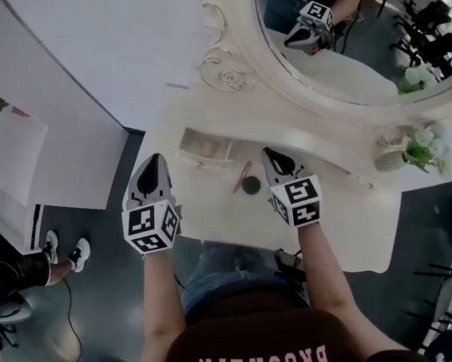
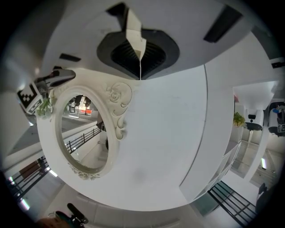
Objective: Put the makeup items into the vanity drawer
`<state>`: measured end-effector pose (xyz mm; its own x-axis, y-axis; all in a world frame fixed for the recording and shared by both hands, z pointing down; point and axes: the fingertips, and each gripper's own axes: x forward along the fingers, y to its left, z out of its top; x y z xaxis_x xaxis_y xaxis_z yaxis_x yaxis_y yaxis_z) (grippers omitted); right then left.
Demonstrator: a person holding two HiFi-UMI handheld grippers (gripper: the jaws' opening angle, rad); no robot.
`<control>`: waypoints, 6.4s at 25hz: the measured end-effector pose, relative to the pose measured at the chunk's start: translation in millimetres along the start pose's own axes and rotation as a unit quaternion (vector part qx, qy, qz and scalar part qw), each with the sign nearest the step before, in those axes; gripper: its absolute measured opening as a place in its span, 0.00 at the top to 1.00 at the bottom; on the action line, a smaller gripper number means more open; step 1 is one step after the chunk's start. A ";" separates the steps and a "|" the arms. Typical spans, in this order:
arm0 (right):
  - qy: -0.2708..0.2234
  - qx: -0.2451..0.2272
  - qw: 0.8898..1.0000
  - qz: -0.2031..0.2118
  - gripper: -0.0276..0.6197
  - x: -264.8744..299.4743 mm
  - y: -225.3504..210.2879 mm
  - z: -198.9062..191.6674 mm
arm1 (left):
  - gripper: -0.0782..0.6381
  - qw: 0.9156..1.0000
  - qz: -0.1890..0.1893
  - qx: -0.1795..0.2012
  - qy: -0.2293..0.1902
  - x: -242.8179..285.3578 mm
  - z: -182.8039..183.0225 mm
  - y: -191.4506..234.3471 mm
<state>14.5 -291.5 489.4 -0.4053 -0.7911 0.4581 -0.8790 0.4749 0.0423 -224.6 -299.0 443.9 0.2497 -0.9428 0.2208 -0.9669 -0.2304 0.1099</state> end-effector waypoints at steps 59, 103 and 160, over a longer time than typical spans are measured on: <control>0.127 0.000 0.992 0.013 0.91 16.9 16.9 -64.5 | 0.88 0.999 0.021 -0.018 0.029 -15.4 -33.0 12.8; 0.065 -0.017 0.997 0.033 0.59 100.3 70.8 10.4 | 0.88 0.998 0.059 -0.027 0.004 -8.4 -0.9 120.4; 0.175 0.091 0.976 -0.091 0.91 58.1 54.2 -130.1 | 0.88 0.990 -0.055 0.009 0.131 22.7 -98.0 70.6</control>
<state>-24.1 -261.6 633.8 -0.1568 -0.6611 0.7338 -0.9714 0.2374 0.0063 -282.0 -313.1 551.6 0.3562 -0.8177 0.4522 -0.9333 -0.3347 0.1299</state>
